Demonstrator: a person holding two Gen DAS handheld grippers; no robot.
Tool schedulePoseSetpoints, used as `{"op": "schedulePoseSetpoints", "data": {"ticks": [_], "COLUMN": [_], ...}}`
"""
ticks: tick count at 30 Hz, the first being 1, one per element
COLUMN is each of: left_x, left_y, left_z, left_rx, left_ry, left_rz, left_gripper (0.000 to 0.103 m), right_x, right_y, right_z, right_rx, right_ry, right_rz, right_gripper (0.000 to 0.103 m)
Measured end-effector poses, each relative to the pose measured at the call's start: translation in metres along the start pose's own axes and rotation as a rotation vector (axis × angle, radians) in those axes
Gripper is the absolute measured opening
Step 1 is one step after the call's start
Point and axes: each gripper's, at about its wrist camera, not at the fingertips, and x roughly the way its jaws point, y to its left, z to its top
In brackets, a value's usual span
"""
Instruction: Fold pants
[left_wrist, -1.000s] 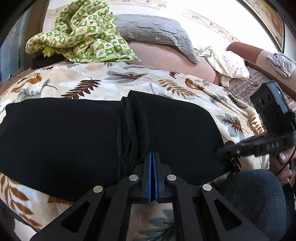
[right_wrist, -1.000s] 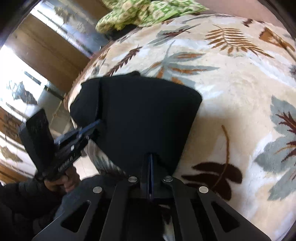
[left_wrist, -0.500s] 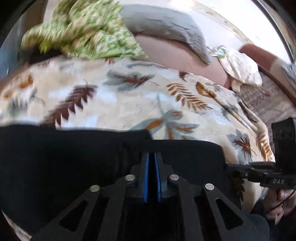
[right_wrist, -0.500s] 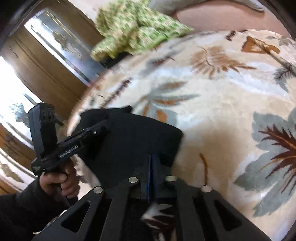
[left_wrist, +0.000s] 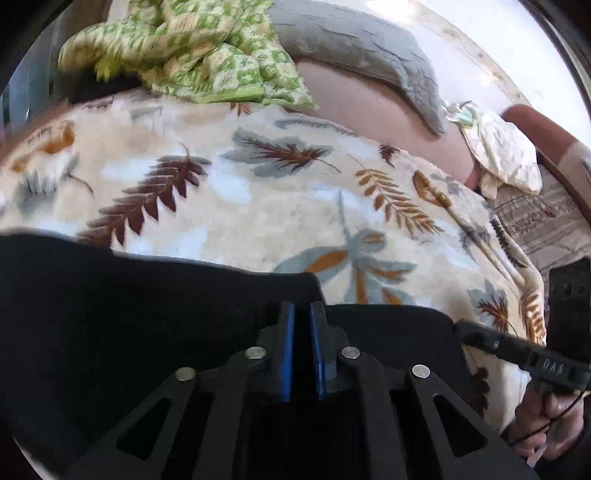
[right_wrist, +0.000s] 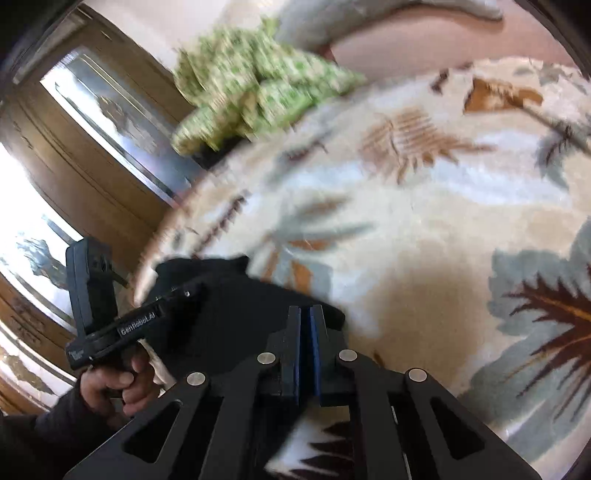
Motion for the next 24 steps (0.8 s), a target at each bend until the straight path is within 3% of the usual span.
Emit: {"op": "schedulePoseSetpoints", "data": {"ticks": [6,15,24], "left_x": [0.003,-0.002,-0.001], "left_y": [-0.005,0.000,0.002], "left_z": [-0.003,-0.005,-0.005], "left_rx": [0.037,0.008,0.002], "left_ry": [-0.018,-0.035,-0.041], "left_rz": [0.027,0.004,-0.002], "left_gripper": [0.010,0.010,0.010], "right_x": [0.001,-0.003,-0.005], "right_y": [-0.010,0.007,0.011], "right_z": [-0.001,-0.006,-0.008], "right_rx": [0.046,-0.034,-0.071], "right_ry": [-0.001,-0.021,-0.030], "right_rz": [0.034,-0.056,-0.091], "right_gripper": [0.000,0.004,0.005]}}
